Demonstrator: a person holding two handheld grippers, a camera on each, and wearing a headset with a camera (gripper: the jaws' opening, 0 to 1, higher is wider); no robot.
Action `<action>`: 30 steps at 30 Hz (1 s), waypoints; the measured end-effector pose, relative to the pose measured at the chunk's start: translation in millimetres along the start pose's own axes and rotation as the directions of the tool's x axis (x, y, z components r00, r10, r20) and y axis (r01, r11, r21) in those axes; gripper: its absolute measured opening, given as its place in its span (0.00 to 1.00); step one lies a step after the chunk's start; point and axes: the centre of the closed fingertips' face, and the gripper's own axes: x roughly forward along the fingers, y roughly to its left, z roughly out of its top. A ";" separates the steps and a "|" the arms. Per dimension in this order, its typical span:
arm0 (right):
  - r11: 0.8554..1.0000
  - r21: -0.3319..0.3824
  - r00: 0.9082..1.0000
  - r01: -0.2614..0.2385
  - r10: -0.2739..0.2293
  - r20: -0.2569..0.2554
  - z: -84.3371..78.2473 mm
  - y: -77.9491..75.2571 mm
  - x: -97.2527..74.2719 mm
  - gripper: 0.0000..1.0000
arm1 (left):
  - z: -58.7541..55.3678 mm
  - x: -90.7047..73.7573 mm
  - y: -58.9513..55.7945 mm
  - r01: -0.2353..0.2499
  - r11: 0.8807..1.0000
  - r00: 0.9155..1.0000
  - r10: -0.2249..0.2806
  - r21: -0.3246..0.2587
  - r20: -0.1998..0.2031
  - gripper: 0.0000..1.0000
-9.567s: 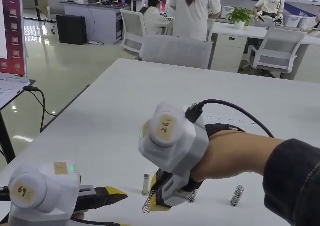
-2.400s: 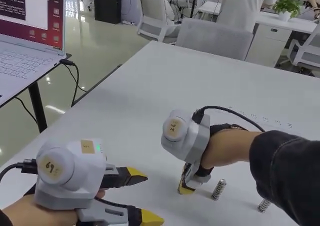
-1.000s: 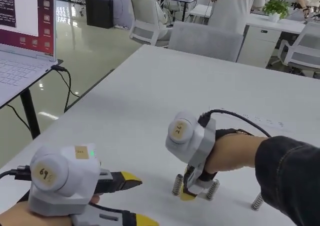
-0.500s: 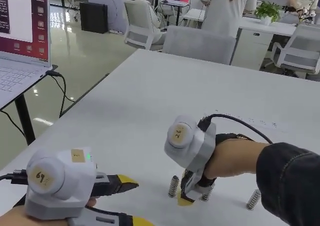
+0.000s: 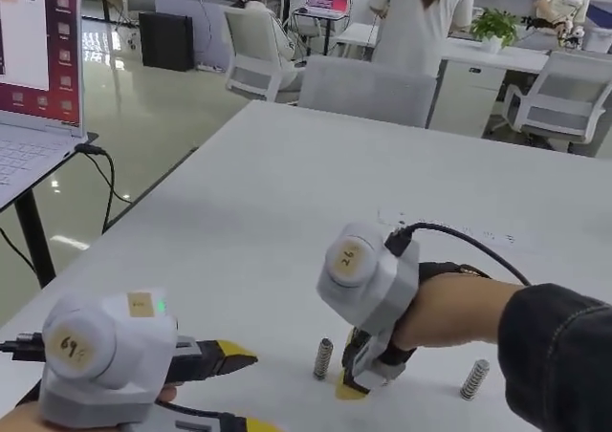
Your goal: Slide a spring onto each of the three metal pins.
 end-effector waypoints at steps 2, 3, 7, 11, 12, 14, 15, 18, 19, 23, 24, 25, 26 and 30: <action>1.000 0.008 1.000 0.001 -0.001 0.011 0.1 1.8 -1.9 0.19 | 0.1 0.0 0.1 0.000 1.000 1.000 0.000 0.000 0.000 0.47; 1.000 0.013 1.000 0.000 0.000 0.017 0.2 3.2 -2.9 0.19 | 0.1 -0.1 0.1 0.000 1.000 1.000 0.000 0.000 0.001 0.47; 1.000 0.024 0.999 0.000 0.000 0.032 -1.4 8.0 -4.5 0.19 | 0.0 -0.1 -1.2 0.003 1.000 1.000 -0.003 0.003 0.000 0.47; 0.999 0.037 0.999 -0.005 0.003 0.049 -3.3 13.2 -5.9 0.19 | 0.0 0.3 -2.7 0.007 1.000 1.000 -0.007 0.005 -0.002 0.47; 0.999 0.044 0.998 -0.007 0.004 0.058 -3.7 14.4 -6.4 0.19 | 0.0 0.5 -3.1 0.008 1.000 1.000 -0.008 0.005 -0.003 0.47; 0.999 0.051 0.998 -0.005 0.002 0.066 -5.1 16.1 -7.3 0.19 | -0.2 0.7 -3.6 0.010 1.000 1.000 -0.010 0.006 -0.005 0.47; 0.999 0.053 0.998 -0.003 -0.001 0.068 -5.7 16.7 -7.7 0.19 | -0.3 0.8 -3.7 0.011 1.000 1.000 -0.011 0.006 -0.005 0.47; 0.998 0.066 0.996 -0.005 0.000 0.088 -5.4 19.2 -9.7 0.20 | -0.2 1.0 -4.5 0.014 1.000 1.000 -0.014 0.007 -0.006 0.47; 0.997 0.071 0.995 -0.006 -0.001 0.095 -4.9 19.7 -10.4 0.20 | -0.2 1.1 -4.5 0.014 1.000 1.000 -0.014 0.007 -0.006 0.47; 0.996 0.084 0.994 -0.005 -0.004 0.112 -5.1 22.6 -11.8 0.20 | -0.5 1.4 -5.3 0.018 1.000 1.000 -0.018 0.007 -0.008 0.47; 0.996 0.086 0.993 -0.004 -0.006 0.117 -5.3 23.5 -12.7 0.20 | -0.7 1.4 -5.6 0.019 1.000 1.000 -0.019 0.008 -0.009 0.47; 0.996 0.089 0.993 -0.004 -0.007 0.121 -5.2 24.2 -13.4 0.20 | -0.5 1.4 -5.9 0.020 1.000 1.000 -0.020 0.008 -0.008 0.47; 0.996 0.093 0.992 -0.005 -0.007 0.128 -5.3 24.8 -14.0 0.20 | -0.3 1.4 -6.0 0.020 1.000 1.000 -0.020 0.007 -0.007 0.47; 0.994 0.112 0.988 -0.005 -0.013 0.154 -6.1 28.4 -17.7 0.21 | -0.1 1.6 -6.5 0.022 1.000 1.000 -0.022 0.005 -0.005 0.47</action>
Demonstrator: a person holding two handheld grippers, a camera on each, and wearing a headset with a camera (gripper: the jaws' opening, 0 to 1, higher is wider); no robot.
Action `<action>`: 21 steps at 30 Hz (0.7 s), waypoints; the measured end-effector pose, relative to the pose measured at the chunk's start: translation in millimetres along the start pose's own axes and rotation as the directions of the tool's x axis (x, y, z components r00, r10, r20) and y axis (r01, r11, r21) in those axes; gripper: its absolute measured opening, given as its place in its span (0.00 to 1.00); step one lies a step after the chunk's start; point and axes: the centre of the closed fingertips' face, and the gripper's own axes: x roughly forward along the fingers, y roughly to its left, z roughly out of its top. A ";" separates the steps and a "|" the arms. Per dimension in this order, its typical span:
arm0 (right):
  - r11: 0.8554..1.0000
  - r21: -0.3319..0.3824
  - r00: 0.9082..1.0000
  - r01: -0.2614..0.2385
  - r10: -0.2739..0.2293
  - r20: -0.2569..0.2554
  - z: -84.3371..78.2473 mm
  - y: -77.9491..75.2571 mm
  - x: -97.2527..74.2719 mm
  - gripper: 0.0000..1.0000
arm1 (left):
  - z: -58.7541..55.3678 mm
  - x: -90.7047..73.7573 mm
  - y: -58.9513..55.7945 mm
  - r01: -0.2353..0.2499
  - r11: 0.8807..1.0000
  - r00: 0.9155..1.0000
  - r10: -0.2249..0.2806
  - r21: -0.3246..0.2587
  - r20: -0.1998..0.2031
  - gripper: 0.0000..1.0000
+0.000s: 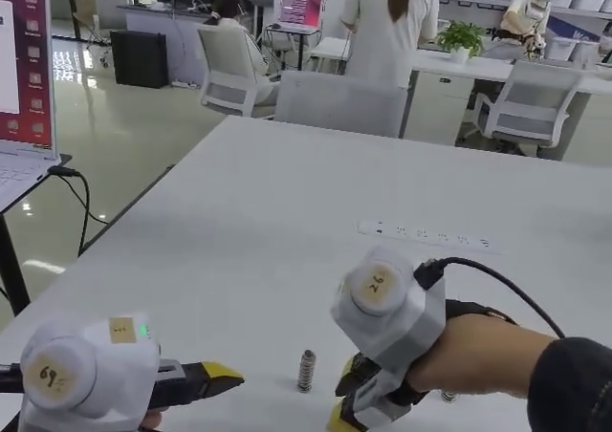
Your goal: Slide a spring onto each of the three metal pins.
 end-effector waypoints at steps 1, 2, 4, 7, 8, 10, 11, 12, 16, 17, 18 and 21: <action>1.000 0.004 1.000 0.003 -0.003 0.007 -0.2 0.8 -1.1 0.21 | -0.3 0.2 -0.3 0.002 1.000 1.000 -0.002 0.001 -0.001 0.47; 1.000 0.009 1.000 0.005 -0.005 0.013 -0.4 1.3 -1.5 0.21 | -0.5 0.3 -0.5 0.002 1.000 1.000 -0.002 0.001 -0.002 0.47; 1.000 0.015 1.000 0.008 -0.008 0.027 -0.5 3.4 -3.1 0.21 | -1.0 0.4 -0.6 0.004 1.000 1.000 -0.004 0.001 -0.002 0.47; 1.000 0.024 0.999 0.011 -0.012 0.044 -0.8 6.5 -5.9 0.21 | -0.8 0.5 -0.9 0.006 1.000 1.000 -0.006 0.003 -0.001 0.47; 0.999 0.029 0.999 0.015 -0.016 0.052 -1.3 6.8 -7.4 0.21 | -0.6 0.6 -1.0 0.007 1.000 1.000 -0.007 0.003 0.000 0.47; 0.999 0.035 0.998 0.019 -0.021 0.061 -2.6 7.0 -9.5 0.21 | -0.6 0.8 -1.1 0.008 1.000 1.000 -0.008 0.004 0.000 0.47; 0.999 0.042 0.997 0.022 -0.025 0.067 -3.8 6.9 -11.1 0.21 | -0.6 0.9 -1.3 0.008 1.000 1.000 -0.008 0.004 0.000 0.47; 0.999 0.045 0.997 0.025 -0.028 0.071 -4.6 6.7 -12.2 0.22 | -0.7 1.0 -1.4 0.009 1.000 1.000 -0.009 0.005 0.000 0.47; 0.997 0.071 0.995 0.032 -0.038 0.088 -10.3 6.0 -16.4 0.22 | -0.6 1.1 -1.4 0.010 1.000 1.000 -0.010 0.006 0.000 0.47; 0.996 0.081 0.995 0.033 -0.041 0.096 -11.8 6.2 -17.9 0.22 | -0.5 1.1 -1.3 0.010 1.000 1.000 -0.010 0.006 0.001 0.47; 0.995 0.089 0.994 0.033 -0.042 0.101 -12.8 6.3 -18.8 0.22 | -0.5 1.1 -1.2 0.010 1.000 1.000 -0.010 0.005 0.001 0.47; 0.993 0.111 0.992 0.037 -0.050 0.115 -17.6 6.9 -21.8 0.22 | -0.4 1.1 -1.1 0.009 1.000 1.000 -0.009 0.004 0.003 0.48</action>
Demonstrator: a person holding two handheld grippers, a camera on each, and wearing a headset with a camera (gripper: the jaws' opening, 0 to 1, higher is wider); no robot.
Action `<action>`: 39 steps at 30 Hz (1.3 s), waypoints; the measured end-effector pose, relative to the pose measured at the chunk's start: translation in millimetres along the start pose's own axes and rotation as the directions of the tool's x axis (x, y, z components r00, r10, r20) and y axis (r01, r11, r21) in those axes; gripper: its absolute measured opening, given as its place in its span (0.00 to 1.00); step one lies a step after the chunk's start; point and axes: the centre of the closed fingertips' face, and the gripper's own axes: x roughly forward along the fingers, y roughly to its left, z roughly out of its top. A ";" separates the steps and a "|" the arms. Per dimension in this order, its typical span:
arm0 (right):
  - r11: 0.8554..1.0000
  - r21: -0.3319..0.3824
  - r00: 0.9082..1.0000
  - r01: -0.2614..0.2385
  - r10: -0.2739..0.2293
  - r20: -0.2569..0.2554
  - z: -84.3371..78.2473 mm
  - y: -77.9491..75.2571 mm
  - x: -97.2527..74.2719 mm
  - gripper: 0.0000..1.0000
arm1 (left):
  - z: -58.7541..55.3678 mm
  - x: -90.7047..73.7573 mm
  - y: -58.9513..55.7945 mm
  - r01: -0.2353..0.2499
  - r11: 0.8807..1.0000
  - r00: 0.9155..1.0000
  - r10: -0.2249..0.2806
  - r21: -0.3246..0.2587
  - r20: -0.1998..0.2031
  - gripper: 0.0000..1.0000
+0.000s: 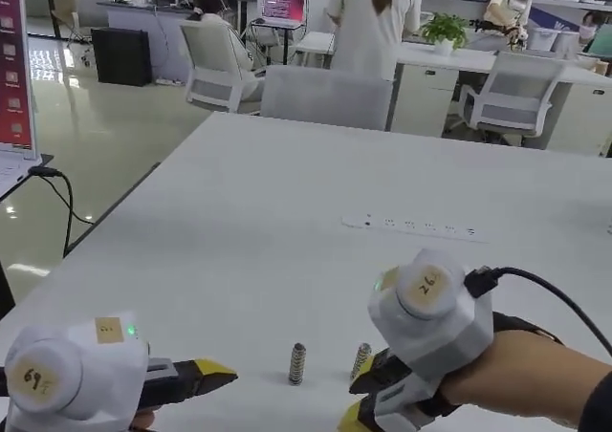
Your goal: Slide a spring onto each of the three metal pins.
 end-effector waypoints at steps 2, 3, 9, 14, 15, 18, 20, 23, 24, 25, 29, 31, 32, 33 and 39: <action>1.000 0.010 1.000 0.003 -0.003 0.005 -3.0 0.2 -1.3 0.22 | 0.1 0.0 -0.2 0.000 1.000 1.000 0.000 0.000 0.000 0.48; 1.000 0.017 1.000 0.006 -0.006 0.008 -5.4 -0.1 -2.3 0.22 | 0.0 0.1 -0.4 0.001 1.000 1.000 -0.001 0.000 -0.001 0.48; 0.998 0.060 0.999 0.028 -0.030 0.026 -18.6 -3.7 -12.1 0.22 | -0.2 -0.2 -0.7 -0.001 1.000 1.000 0.001 -0.001 0.000 0.48; 0.994 0.095 0.997 0.052 -0.057 0.045 -27.7 -8.8 -22.2 0.22 | -0.6 0.0 -1.4 0.001 1.000 1.000 -0.001 -0.001 -0.003 0.48; 0.993 0.103 0.997 0.056 -0.061 0.049 -30.1 -9.2 -24.7 0.22 | -0.6 0.0 -1.7 0.001 1.000 1.000 -0.001 -0.001 -0.003 0.48; 0.990 0.122 0.995 0.068 -0.075 0.058 -35.9 -11.7 -30.0 0.22 | -0.8 0.0 -1.6 0.001 1.000 1.000 -0.001 -0.001 -0.005 0.48; 0.988 0.135 0.994 0.075 -0.085 0.068 -39.3 -13.3 -33.8 0.23 | -0.7 -0.1 -1.6 0.000 1.000 1.000 0.000 -0.002 -0.005 0.48; 0.985 0.152 0.992 0.087 -0.099 0.076 -44.2 -16.0 -38.6 0.23 | -0.6 0.0 -1.6 -0.001 1.000 1.000 0.001 -0.004 -0.006 0.49; 0.983 0.159 0.991 0.092 -0.105 0.079 -46.2 -17.1 -40.8 0.23 | -0.6 0.1 -1.4 -0.002 1.000 1.000 0.002 -0.005 -0.005 0.49; 0.982 0.164 0.991 0.095 -0.109 0.081 -47.4 -18.3 -42.1 0.23 | -0.6 0.2 -1.2 -0.002 1.000 1.000 0.002 -0.005 -0.005 0.49; 0.976 0.187 0.986 0.111 -0.131 0.098 -53.1 -22.8 -50.2 0.23 | -0.3 0.3 -1.0 -0.004 1.000 1.000 0.004 -0.007 -0.005 0.49; 0.972 0.202 0.985 0.119 -0.141 0.100 -57.5 -25.2 -53.6 0.23 | -0.2 0.4 -0.8 -0.004 1.000 1.000 0.004 -0.009 -0.005 0.49; 0.970 0.207 0.984 0.125 -0.148 0.102 -59.1 -26.5 -54.9 0.23 | -0.1 0.5 -0.7 -0.004 1.000 1.000 0.004 -0.009 -0.004 0.49; 0.967 0.220 0.981 0.132 -0.159 0.111 -62.7 -29.0 -58.4 0.23 | -0.1 0.6 -0.6 -0.004 1.000 1.000 0.004 -0.009 -0.004 0.49; 0.955 0.256 0.971 0.148 -0.189 0.145 -75.5 -33.3 -69.6 0.24 | -1.1 1.6 -1.4 0.002 1.000 1.000 -0.002 -0.014 -0.009 0.49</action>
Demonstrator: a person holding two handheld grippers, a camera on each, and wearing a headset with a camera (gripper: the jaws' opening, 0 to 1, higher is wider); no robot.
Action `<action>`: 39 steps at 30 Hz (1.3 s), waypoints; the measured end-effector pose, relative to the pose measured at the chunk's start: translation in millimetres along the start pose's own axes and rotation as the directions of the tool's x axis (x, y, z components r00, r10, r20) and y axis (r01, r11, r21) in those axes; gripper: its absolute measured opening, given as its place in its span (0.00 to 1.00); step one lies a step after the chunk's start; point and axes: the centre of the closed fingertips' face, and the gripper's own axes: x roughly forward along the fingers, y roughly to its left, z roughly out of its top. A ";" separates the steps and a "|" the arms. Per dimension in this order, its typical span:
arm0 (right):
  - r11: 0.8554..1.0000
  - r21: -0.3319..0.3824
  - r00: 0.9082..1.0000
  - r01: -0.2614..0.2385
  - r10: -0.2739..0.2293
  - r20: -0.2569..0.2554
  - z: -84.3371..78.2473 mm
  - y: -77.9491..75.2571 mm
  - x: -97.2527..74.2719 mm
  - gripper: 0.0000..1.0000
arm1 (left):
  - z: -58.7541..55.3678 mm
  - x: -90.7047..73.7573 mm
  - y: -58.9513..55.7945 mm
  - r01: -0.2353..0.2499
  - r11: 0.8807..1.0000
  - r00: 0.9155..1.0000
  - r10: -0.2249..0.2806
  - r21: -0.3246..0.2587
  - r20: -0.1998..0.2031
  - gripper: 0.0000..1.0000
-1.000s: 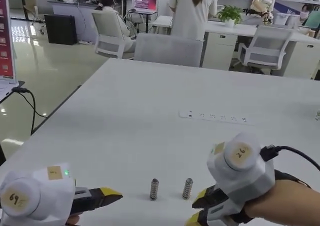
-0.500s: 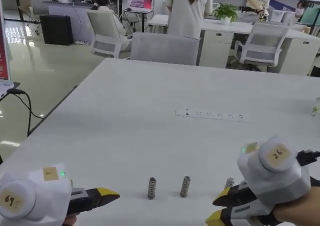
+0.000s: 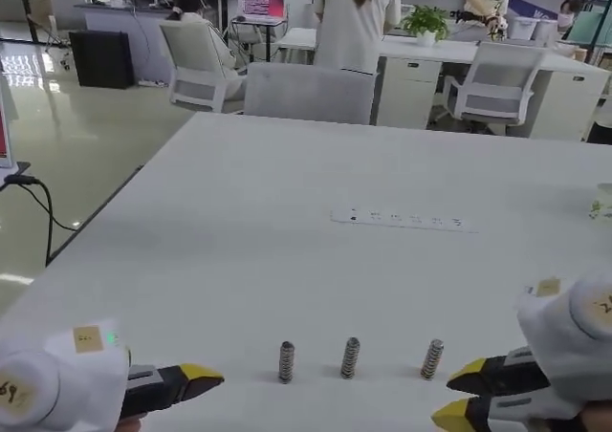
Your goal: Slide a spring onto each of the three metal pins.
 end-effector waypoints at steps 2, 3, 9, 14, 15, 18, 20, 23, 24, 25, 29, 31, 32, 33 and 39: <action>1.000 0.018 1.000 0.008 -0.009 0.013 -3.1 -3.6 -3.0 0.25 | -0.3 0.3 -0.6 0.002 1.000 1.000 -0.002 0.001 -0.002 0.49; 1.000 0.025 1.000 0.012 -0.012 0.017 -4.6 -5.3 -4.1 0.25 | -0.5 0.4 -0.7 0.003 1.000 1.000 -0.003 0.001 -0.003 0.49; 0.997 0.064 0.999 0.033 -0.035 0.034 -18.1 -12.7 -11.0 0.26 | -1.5 0.1 -0.3 0.002 1.000 1.000 -0.002 -0.001 -0.006 0.49; 0.995 0.086 0.997 0.050 -0.054 0.052 -27.8 -17.3 -15.2 0.30 | -2.5 0.3 -0.3 0.002 1.000 1.000 -0.002 -0.002 -0.010 0.50; 0.995 0.090 0.997 0.052 -0.057 0.054 -29.0 -18.3 -15.6 0.31 | -2.6 0.3 -0.2 0.001 1.000 1.000 -0.001 -0.002 -0.010 0.50; 0.993 0.102 0.996 0.058 -0.064 0.056 -33.2 -20.3 -17.2 0.34 | -2.9 -0.1 0.1 -0.001 1.000 1.000 0.001 -0.004 -0.011 0.50; 0.993 0.106 0.996 0.059 -0.066 0.061 -35.0 -20.7 -18.3 0.36 | -3.1 -0.2 0.3 -0.002 1.000 1.000 0.002 -0.004 -0.011 0.50; 0.991 0.115 0.994 0.063 -0.072 0.079 -34.7 -22.4 -19.7 0.40 | -3.4 -0.4 0.7 -0.004 1.000 1.000 0.004 -0.005 -0.013 0.50; 0.991 0.115 0.994 0.061 -0.071 0.085 -34.3 -22.4 -19.9 0.42 | -3.4 -0.6 0.9 -0.005 1.000 1.000 0.005 -0.005 -0.013 0.50; 0.991 0.118 0.993 0.064 -0.076 0.095 -33.9 -23.6 -19.8 0.45 | -3.5 -0.6 1.0 -0.005 1.000 1.000 0.005 -0.005 -0.013 0.50; 0.990 0.121 0.991 0.069 -0.082 0.106 -33.3 -24.6 -19.2 0.52 | -3.6 -0.8 1.4 -0.008 1.000 1.000 0.008 -0.005 -0.014 0.50; 0.991 0.117 0.991 0.070 -0.083 0.108 -33.6 -24.8 -18.7 0.55 | -3.5 -0.9 1.7 -0.010 1.000 1.000 0.010 -0.006 -0.014 0.50; 0.991 0.116 0.991 0.069 -0.082 0.110 -33.5 -24.5 -18.2 0.57 | -3.6 -0.9 1.9 -0.011 1.000 1.000 0.010 -0.006 -0.014 0.50; 0.991 0.116 0.991 0.068 -0.081 0.111 -33.7 -24.3 -17.7 0.59 | -3.7 -1.0 2.2 -0.011 1.000 1.000 0.011 -0.006 -0.014 0.50; 0.991 0.113 0.991 0.064 -0.077 0.113 -35.1 -22.5 -14.6 0.71 | -3.3 -1.2 2.4 -0.016 1.000 1.000 0.016 -0.007 -0.015 0.50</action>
